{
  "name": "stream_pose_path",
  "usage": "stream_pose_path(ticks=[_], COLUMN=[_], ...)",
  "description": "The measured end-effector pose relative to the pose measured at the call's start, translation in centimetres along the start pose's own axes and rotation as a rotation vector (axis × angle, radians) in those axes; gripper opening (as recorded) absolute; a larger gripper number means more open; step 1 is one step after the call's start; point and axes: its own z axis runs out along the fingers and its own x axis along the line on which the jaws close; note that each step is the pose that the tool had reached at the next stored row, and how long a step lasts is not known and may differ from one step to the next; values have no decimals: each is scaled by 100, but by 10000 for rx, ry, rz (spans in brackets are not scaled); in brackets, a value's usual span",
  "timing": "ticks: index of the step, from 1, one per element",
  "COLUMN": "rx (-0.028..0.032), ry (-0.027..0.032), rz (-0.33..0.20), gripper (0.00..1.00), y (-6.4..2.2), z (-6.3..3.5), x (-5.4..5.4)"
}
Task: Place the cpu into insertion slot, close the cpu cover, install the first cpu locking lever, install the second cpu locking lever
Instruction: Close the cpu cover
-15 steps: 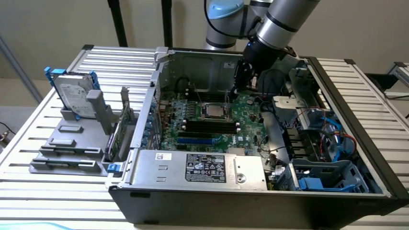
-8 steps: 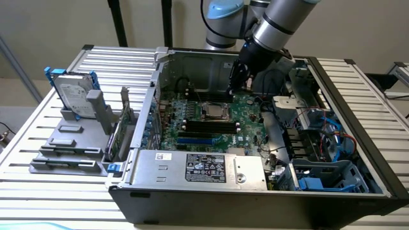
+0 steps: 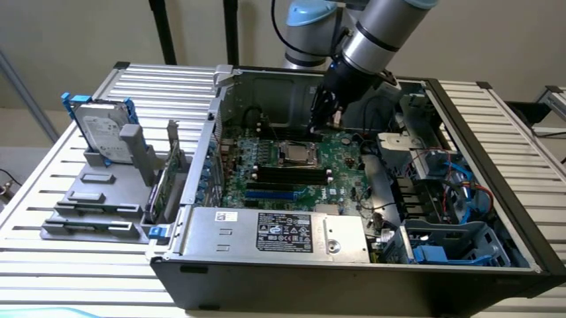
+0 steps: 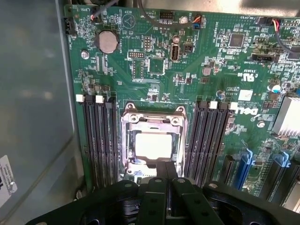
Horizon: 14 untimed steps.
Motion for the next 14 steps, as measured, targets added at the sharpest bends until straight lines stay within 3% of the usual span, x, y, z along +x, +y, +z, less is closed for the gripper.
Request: stream_pose_path(ticks=[3,10,14], rx=[-1,-2,-11], ry=[15,28,110], rz=[39,78,311], gripper=[11,11,11], y=[-45,-254,-259], z=[47,232,311], x=[0,3,2])
